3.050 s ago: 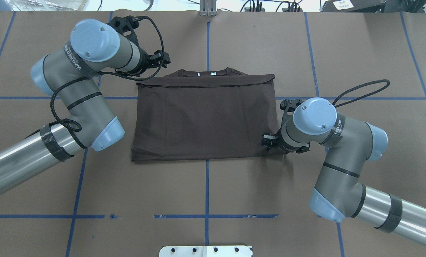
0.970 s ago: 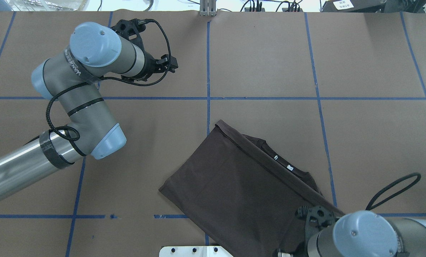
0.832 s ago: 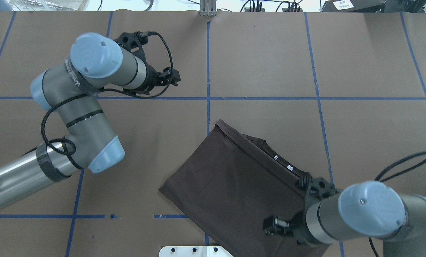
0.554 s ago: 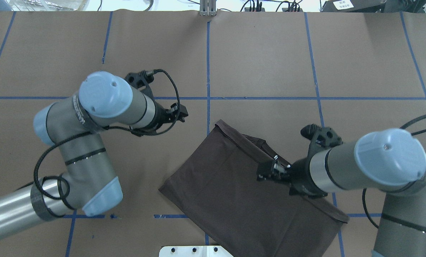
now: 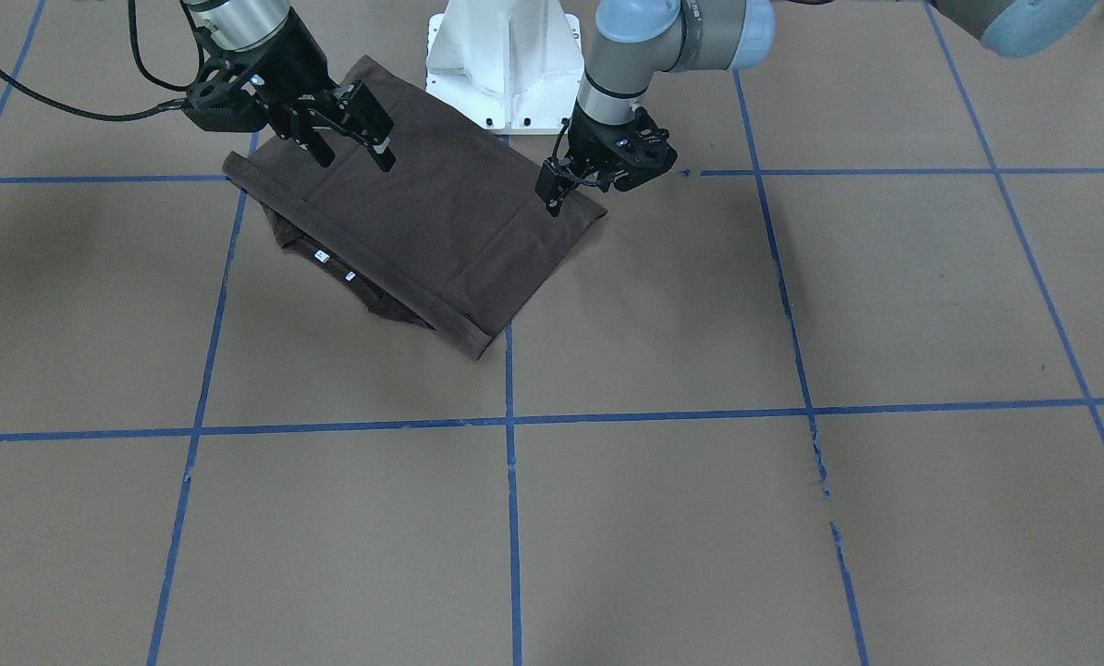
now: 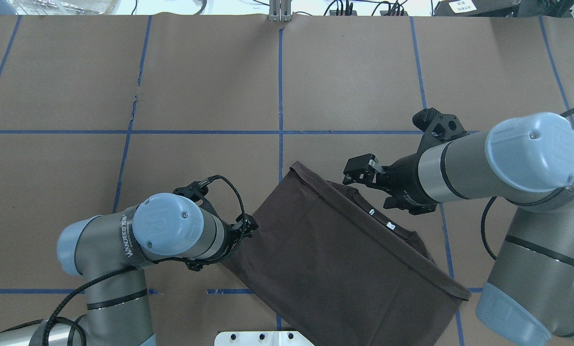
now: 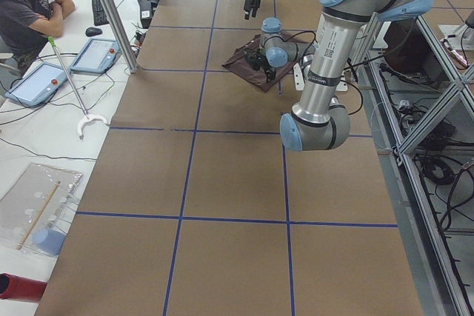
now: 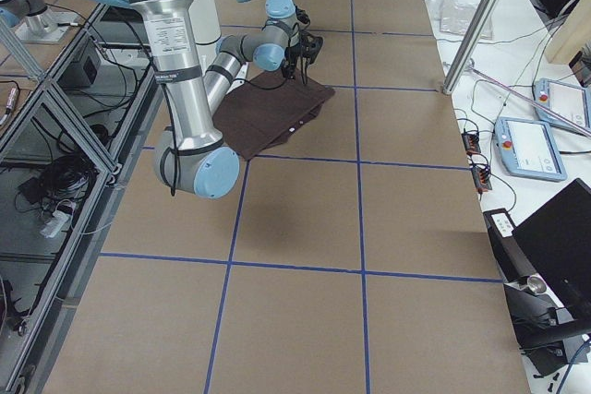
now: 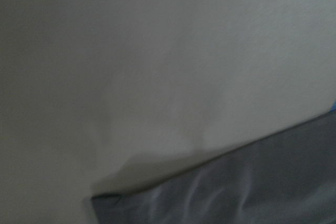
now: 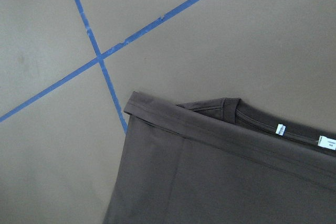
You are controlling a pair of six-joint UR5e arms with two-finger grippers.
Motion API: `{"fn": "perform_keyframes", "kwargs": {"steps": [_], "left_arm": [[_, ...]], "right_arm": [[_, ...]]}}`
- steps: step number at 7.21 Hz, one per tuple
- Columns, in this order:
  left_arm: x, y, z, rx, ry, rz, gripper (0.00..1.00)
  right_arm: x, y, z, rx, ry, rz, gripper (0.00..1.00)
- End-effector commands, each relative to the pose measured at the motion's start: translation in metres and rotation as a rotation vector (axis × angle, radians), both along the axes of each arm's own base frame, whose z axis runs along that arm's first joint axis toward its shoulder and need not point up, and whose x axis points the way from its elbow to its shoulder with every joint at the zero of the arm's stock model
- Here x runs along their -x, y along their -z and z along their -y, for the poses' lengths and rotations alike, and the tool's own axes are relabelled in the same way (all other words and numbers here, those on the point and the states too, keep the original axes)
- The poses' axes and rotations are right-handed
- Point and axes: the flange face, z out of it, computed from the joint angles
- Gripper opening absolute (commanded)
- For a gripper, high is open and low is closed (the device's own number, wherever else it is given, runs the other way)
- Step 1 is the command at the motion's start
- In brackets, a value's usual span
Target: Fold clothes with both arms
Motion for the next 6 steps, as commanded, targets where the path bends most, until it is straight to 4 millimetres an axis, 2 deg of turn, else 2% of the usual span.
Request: {"fn": "perform_keyframes", "kwargs": {"steps": [1,3,6], "left_arm": [[-0.005,-0.013,-0.002,-0.004,0.024,0.039,0.92],[-0.021,-0.040,0.006,-0.026,0.036,0.098,0.92],[-0.017,-0.034,0.002,-0.026,0.031,0.083,0.86]], "right_arm": [[0.005,0.007,0.006,-0.006,-0.005,0.009,1.00],[0.006,0.006,0.007,-0.003,-0.005,0.005,1.00],[0.008,0.008,0.007,-0.006,-0.004,0.007,1.00]]}}
